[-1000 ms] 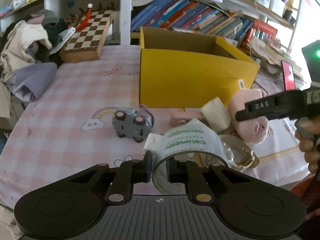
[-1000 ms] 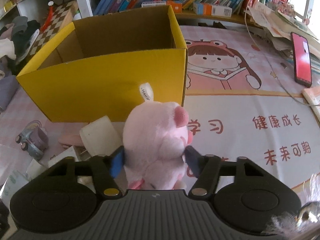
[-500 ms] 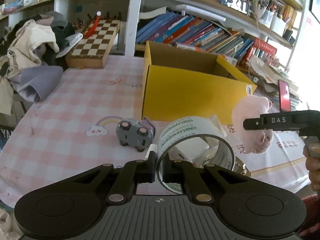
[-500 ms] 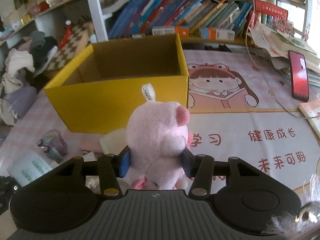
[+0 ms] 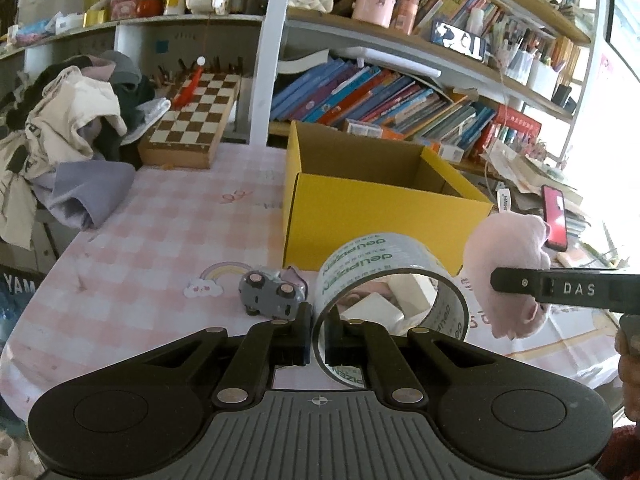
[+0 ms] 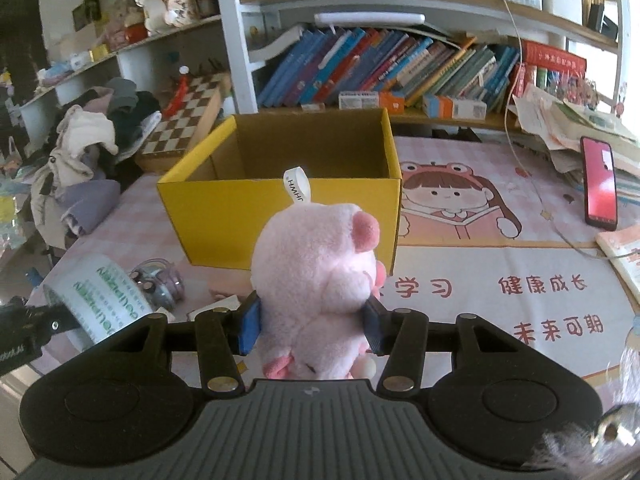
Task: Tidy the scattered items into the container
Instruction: 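Carry the tape roll and pink pig with both grippers over the yellow box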
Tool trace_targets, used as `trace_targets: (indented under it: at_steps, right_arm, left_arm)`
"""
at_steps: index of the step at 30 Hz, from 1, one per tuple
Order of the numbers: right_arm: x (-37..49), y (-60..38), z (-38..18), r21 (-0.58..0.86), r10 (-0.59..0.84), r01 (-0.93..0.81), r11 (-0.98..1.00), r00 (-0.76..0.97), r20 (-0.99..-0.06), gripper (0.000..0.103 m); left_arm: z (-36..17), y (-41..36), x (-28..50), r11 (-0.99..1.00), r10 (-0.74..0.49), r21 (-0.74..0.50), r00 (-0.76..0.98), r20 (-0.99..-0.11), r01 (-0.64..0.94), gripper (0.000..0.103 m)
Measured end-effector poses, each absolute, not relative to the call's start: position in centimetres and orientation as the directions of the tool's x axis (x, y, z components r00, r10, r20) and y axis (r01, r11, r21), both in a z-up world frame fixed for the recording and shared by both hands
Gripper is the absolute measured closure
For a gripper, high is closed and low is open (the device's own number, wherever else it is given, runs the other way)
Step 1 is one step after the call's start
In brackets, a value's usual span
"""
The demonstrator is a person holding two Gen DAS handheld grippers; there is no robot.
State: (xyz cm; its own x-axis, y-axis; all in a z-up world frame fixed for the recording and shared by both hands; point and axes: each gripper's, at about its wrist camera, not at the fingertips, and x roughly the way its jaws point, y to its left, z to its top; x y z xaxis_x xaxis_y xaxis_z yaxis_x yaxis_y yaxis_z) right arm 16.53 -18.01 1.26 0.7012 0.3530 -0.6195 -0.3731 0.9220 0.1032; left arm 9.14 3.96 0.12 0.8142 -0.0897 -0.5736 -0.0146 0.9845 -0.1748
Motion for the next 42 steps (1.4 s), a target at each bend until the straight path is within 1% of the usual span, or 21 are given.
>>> trace_targets:
  at_steps: [10,22,30,42]
  right_arm:
    - [14.1,-18.5,1.8,0.089,0.355,-0.380,0.921,0.721,-0.595,0.055]
    - [13.3,-18.0,2.7,0.053,0.343,-0.384,0.922,0.745,-0.573,0.055]
    - [15.1,-17.1,4.5,0.036,0.369,-0.416,0.909,0.760,-0.535,0.055]
    - [20.7,-16.2,7.4,0.024,0.446,-0.497,0.867,0.755,-0.480,0.054]
  left_arm:
    - [0.9,3.1,8.3,0.986,-0.125,-0.160,0.824,-0.553,0.042,0.099]
    - [2.2,3.6,8.4,0.982,-0.152,-0.171,0.847,-0.508,0.074,0.098]
    - [3.5,4.5,10.3,0.983,-0.145,-0.169,0.866,-0.478,0.071,0.098]
    - [6.2,4.2,15.5,0.990,-0.112,-0.130,0.892,-0.437,0.061,0.098]
